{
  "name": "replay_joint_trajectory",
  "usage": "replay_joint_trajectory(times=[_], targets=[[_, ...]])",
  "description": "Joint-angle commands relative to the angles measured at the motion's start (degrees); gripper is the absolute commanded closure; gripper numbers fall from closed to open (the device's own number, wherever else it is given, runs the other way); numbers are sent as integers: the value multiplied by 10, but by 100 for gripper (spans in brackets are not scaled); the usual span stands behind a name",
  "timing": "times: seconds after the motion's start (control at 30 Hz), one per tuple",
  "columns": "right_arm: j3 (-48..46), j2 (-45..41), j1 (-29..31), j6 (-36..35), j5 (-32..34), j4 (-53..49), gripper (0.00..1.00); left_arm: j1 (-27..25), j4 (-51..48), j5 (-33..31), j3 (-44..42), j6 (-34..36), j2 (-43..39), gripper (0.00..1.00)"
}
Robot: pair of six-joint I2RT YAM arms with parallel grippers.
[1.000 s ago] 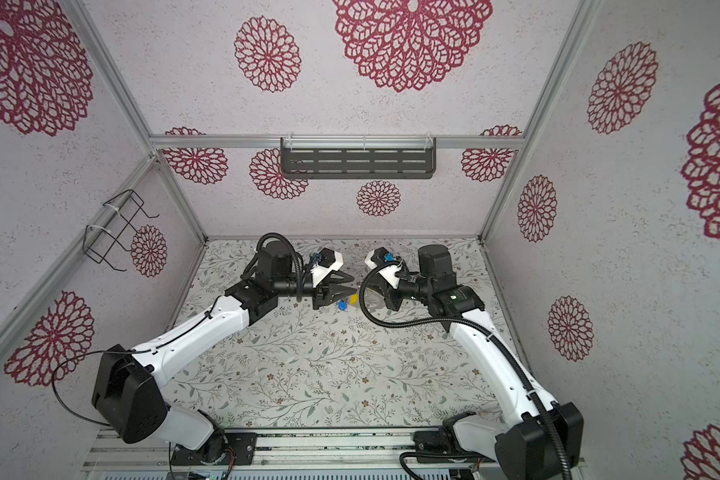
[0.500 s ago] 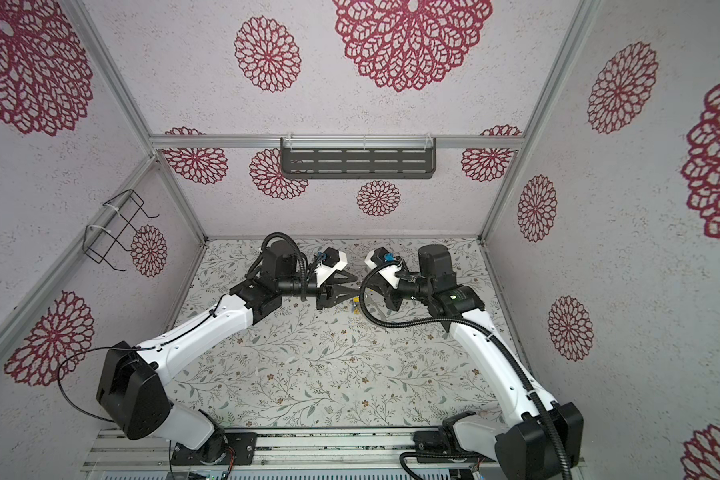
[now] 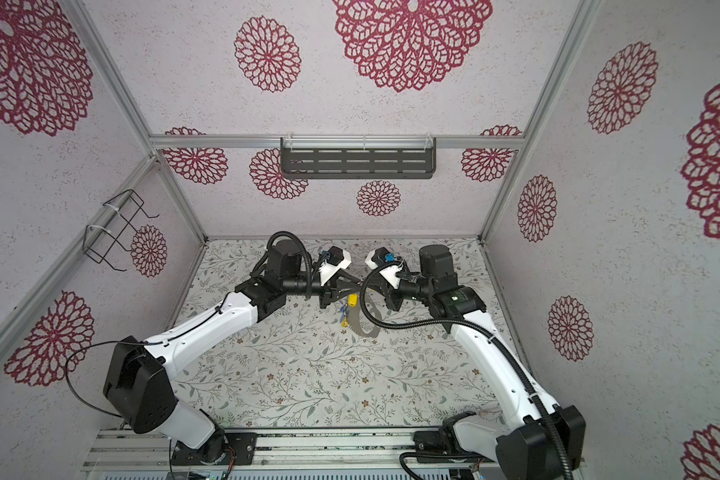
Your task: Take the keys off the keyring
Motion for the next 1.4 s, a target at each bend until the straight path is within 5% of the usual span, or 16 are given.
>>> replay_joint_trajectory(times=[0.0,0.6,0.8,0.97,1.13,1.37], targets=[[-3,-22,-3,6,-11,26,100,-3,-6,-4,16,3,-3,88],[-31,-31,-2,20,9,45,100,-3,-5,-12,6,0,-13,100],[-87,-40,-3,97,62,118,100,-3,-11,-31,0,15,-29,100],[-125,-55,-2,182,80,168,74,-4,-62,-38,13,50,-47,100],[-132,-94,-2,233,126,151,69,-4,-162,-21,52,91,-48,100],[-138,-96,-1,298,-14,209,82,-3,-305,6,114,149,-25,100]])
